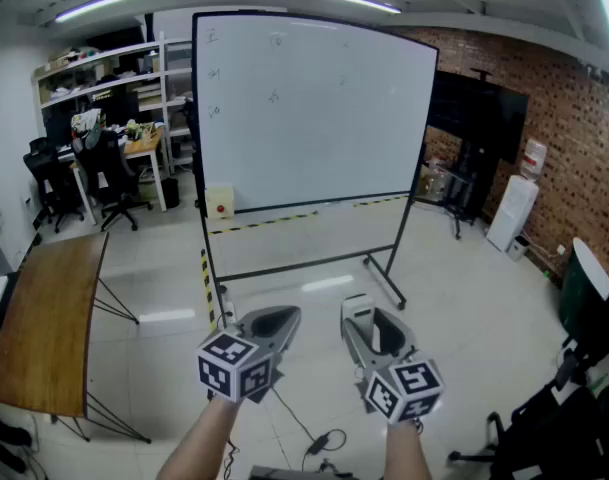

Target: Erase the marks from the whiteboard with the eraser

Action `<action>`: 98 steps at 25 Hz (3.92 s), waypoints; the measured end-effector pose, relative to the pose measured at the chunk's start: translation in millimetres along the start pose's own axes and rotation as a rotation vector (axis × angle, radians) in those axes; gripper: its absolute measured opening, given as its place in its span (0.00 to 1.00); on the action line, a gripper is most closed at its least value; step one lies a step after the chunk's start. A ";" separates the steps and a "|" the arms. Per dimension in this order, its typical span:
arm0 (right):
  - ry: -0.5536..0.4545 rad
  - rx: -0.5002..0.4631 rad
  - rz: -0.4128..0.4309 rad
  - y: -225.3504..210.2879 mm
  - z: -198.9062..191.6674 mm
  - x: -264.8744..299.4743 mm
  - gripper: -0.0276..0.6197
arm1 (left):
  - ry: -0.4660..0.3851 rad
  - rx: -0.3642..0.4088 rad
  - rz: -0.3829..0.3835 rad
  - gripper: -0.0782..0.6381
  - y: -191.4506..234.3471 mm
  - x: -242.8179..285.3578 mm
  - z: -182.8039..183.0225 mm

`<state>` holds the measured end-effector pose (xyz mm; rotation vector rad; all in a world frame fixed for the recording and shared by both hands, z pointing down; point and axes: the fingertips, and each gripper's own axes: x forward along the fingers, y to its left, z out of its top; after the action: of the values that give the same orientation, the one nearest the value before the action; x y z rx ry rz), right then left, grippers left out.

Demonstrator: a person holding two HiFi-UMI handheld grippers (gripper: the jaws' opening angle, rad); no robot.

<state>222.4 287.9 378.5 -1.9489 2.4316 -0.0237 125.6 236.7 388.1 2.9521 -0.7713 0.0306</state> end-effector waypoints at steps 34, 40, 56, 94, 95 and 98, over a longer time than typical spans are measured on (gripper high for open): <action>-0.123 -0.129 0.081 93.2 78.4 411.5 0.41 | -0.099 0.083 0.091 0.11 408.3 19.1 102.1; -0.164 -0.127 0.152 68.4 86.8 505.2 0.41 | -0.114 0.111 0.154 0.11 484.6 66.8 121.8; -0.257 -0.214 0.309 -17.2 152.6 712.5 0.41 | -0.161 0.157 0.305 0.11 632.8 208.4 200.4; -0.444 -0.113 0.212 -29.8 222.3 850.8 0.40 | -0.147 0.209 0.348 0.11 732.9 236.2 221.1; -0.444 -0.110 0.189 -41.7 222.6 848.8 0.40 | -0.145 0.210 0.344 0.11 730.8 238.6 220.6; -0.444 -0.110 0.150 -60.9 222.7 845.8 0.40 | -0.142 0.212 0.334 0.11 725.7 243.4 219.8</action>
<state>104.2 -550.0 148.9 -1.5847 2.3037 0.4986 -17.7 -532.3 239.1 3.0041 -1.3533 -0.0805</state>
